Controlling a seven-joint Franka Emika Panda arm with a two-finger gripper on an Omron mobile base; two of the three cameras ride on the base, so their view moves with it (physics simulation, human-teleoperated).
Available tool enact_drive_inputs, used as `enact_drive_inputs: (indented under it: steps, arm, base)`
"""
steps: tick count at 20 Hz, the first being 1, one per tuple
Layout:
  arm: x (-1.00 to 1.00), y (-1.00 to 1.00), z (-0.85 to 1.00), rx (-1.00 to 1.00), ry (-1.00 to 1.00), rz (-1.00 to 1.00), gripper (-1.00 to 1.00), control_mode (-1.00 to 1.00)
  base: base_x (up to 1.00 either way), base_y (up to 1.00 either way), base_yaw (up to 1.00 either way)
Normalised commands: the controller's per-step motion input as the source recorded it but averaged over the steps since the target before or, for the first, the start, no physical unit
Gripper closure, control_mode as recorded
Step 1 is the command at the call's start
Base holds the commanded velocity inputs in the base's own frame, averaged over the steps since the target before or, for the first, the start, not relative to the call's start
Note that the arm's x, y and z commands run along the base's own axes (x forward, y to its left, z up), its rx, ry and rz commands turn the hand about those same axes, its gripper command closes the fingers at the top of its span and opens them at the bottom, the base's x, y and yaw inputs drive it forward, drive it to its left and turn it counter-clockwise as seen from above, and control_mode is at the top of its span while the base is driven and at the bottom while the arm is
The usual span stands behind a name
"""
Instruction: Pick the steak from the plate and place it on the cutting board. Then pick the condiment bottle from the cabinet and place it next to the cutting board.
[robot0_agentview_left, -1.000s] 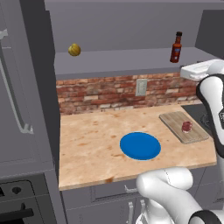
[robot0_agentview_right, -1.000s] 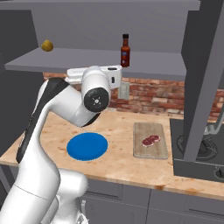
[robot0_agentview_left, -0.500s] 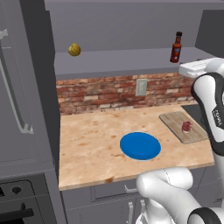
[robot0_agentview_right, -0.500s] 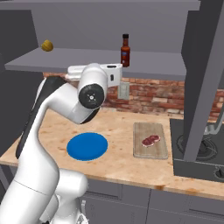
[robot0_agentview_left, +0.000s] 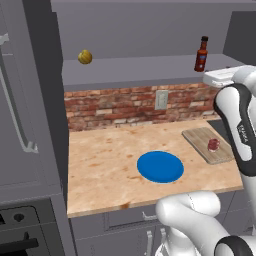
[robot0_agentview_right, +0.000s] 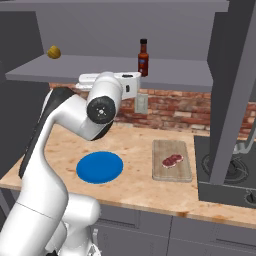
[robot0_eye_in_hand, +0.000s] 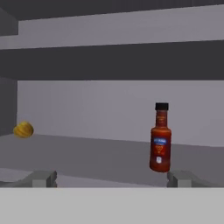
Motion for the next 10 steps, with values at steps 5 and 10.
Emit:
enact_drive_inputs:
  steps: [5,10]
  arm:
    - [0.01,-0.05,0.0,0.02,-0.04,-0.04,-1.0,-1.0]
    - [0.0,-0.05,0.0,0.02,-0.04,-0.03,-1.0,-1.0]
  base:
    - [0.0,0.0,0.0]
    - [0.0,0.0,0.0]
